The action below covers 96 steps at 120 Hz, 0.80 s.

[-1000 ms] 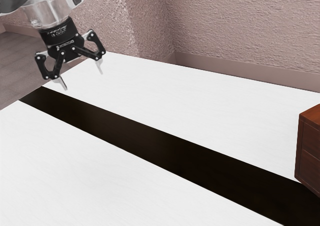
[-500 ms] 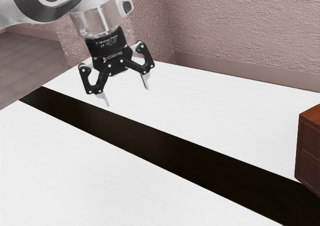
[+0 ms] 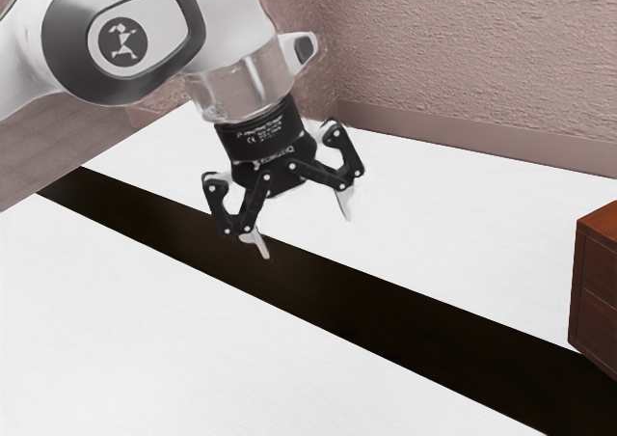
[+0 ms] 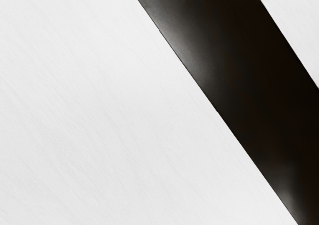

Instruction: Pull the drawer handle with one arm to open the drawer

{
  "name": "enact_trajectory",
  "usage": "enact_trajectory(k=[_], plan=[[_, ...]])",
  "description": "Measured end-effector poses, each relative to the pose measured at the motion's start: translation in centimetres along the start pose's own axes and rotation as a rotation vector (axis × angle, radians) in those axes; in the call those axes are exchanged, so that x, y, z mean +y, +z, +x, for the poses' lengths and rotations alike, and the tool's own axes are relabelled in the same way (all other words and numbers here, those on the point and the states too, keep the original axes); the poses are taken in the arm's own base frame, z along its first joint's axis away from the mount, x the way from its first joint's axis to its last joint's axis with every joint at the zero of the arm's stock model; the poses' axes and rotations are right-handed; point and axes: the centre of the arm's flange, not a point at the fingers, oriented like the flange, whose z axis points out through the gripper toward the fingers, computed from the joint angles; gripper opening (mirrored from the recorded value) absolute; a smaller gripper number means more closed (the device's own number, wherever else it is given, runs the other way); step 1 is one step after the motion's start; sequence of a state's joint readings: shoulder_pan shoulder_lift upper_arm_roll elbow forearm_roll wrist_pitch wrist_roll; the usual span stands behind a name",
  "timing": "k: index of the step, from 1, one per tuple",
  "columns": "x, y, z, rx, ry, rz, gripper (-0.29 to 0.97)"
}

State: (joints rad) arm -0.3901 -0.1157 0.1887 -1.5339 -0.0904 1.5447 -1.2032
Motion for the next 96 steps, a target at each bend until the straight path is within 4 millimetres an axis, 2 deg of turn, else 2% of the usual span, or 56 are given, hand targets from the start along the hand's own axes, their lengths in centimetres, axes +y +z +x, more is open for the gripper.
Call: enact_trajectory(k=[8, 37, 66, 82, 96], plan=[[-0.6, 0.4, 0.6, 0.007, -0.02, -0.03, 0.68], [-0.5, 1.5, -2.5, 0.014, 0.019, -0.127, 0.68], [1.2, 3.7, -6.8, 0.007, 0.09, -0.18, 0.68], [2.0, 4.2, -8.2, 0.008, 0.113, -0.209, 0.68], [2.8, 4.8, -10.4, 0.003, 0.149, -0.231, 0.68]])
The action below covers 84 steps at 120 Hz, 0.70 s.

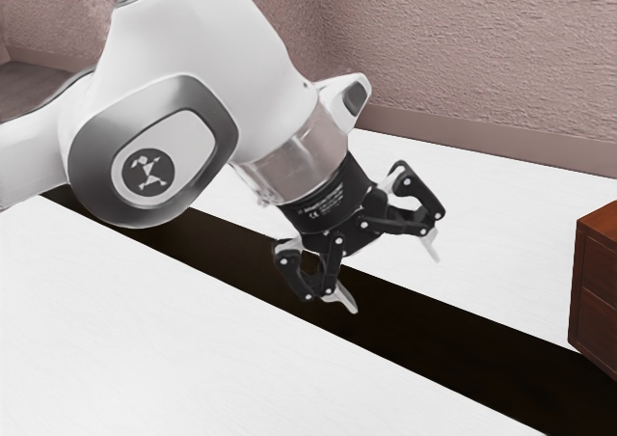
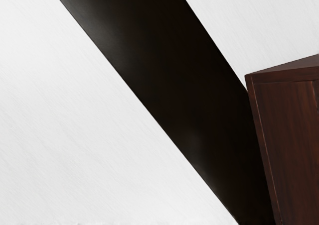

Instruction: Pull the drawer handle with one arm to open the drawer

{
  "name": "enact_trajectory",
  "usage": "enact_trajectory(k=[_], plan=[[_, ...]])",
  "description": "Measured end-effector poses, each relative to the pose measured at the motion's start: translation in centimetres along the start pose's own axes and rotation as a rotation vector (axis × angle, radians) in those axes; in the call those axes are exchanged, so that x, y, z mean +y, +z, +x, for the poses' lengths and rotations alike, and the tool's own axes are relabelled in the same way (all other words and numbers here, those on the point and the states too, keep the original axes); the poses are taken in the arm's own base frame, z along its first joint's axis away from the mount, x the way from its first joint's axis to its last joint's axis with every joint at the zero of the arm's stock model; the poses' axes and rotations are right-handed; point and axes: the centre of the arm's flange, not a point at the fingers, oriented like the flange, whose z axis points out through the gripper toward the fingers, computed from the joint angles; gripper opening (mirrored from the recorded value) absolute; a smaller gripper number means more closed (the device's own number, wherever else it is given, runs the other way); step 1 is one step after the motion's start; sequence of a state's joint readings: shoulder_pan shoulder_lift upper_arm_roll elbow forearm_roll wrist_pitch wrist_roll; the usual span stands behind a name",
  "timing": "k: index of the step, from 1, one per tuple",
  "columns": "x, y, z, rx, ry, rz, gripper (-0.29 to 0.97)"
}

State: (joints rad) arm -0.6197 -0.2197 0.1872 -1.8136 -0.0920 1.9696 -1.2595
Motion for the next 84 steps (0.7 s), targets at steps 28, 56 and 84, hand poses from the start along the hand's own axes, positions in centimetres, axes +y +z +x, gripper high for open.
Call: enact_trajectory(k=[28, 56, 84], plan=[[2.2, 2.6, -2.4, 0.001, 0.043, -0.028, 0.68], [3.5, 3.5, -4.8, 0.001, 0.081, -0.057, 0.68], [5.5, 5.6, -6.3, 0.002, 0.108, -0.063, 0.68]])
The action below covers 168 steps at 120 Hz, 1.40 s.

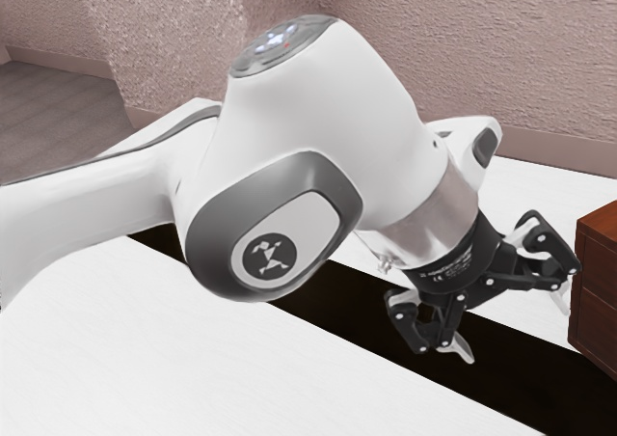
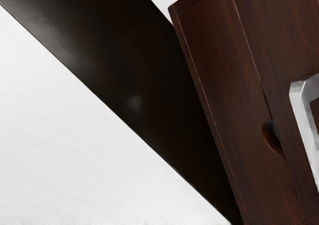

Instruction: Pull the drawer handle with one arm to open the drawer

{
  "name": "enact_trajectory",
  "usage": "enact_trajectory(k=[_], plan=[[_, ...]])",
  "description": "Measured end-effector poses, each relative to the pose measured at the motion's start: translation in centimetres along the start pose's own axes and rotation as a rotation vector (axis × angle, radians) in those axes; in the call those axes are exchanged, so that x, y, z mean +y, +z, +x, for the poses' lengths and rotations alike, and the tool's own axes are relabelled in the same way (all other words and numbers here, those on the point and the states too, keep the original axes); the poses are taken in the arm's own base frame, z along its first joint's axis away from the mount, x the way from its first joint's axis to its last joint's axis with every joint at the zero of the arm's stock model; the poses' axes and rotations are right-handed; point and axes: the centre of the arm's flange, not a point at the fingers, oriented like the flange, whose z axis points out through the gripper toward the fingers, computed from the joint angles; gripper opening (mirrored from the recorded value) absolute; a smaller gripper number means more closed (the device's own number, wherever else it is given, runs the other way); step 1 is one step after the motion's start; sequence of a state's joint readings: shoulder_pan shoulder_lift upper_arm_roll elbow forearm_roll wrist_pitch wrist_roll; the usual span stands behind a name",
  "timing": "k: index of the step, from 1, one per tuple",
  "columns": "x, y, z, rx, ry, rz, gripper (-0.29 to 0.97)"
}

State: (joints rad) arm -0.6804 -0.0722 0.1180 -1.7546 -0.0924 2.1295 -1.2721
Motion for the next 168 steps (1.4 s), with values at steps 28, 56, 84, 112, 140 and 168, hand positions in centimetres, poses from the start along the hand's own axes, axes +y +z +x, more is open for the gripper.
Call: enact_trajectory(k=[28, 56, 84, 112, 140, 168], plan=[[1.7, 1.8, -2.9, -0.027, 0.035, -0.022, 0.68], [2.9, 3.1, -6.3, -0.052, 0.082, -0.056, 0.68], [5.0, 5.4, -6.7, -0.048, 0.086, -0.093, 0.68], [6.1, 7.0, -2.3, -0.012, 0.031, -0.105, 0.68], [7.4, 8.8, -2.1, -0.01, 0.033, -0.107, 0.68], [7.7, 10.8, -0.5, 0.0, 0.013, -0.094, 0.68]])
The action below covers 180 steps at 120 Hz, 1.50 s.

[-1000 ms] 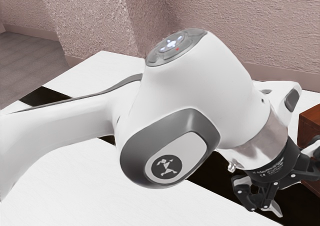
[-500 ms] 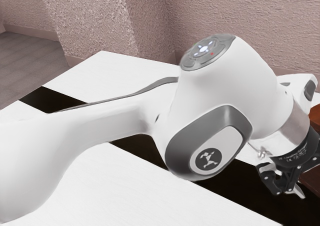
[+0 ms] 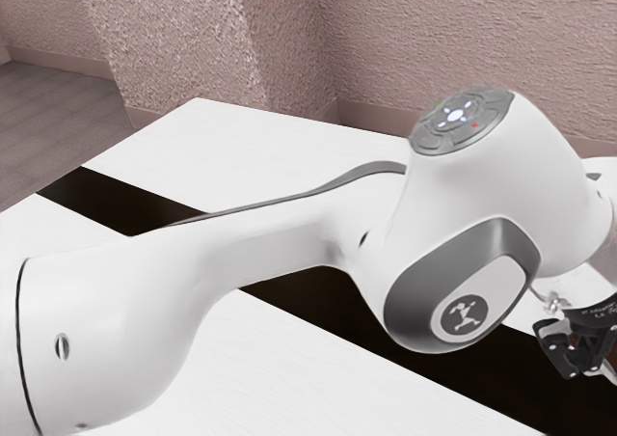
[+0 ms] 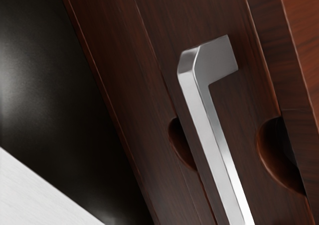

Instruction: Pull the drawer handle with one arm to open the drawer

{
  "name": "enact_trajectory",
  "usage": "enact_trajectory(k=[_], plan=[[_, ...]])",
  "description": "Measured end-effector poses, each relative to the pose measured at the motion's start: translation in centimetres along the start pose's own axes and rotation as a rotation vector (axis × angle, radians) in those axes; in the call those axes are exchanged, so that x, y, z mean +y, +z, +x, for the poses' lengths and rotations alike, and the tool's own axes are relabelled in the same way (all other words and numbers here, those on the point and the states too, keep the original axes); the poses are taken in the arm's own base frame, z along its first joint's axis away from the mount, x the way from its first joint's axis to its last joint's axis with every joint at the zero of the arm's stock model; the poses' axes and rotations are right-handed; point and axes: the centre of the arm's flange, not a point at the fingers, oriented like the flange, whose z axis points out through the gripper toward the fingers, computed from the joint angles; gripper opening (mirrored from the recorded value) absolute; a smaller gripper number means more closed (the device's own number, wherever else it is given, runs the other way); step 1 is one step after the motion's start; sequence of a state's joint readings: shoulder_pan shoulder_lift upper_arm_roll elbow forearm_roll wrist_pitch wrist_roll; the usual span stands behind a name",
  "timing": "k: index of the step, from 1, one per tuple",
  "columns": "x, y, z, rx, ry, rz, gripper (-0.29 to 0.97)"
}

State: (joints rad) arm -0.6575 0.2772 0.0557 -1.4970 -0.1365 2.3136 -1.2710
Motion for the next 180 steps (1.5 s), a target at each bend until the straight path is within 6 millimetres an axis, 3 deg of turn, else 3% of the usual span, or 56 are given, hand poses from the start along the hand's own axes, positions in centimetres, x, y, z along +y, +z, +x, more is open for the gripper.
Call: enact_trajectory(k=[78, 134, 180], plan=[[1.1, 3.1, 0.9, 0.007, -0.007, -0.007, 0.66], [0.7, 4.6, 1.0, -0.002, -0.016, 0.009, 0.65], [0.7, 4.3, 1.2, 0.001, -0.018, 0.007, 0.49]])
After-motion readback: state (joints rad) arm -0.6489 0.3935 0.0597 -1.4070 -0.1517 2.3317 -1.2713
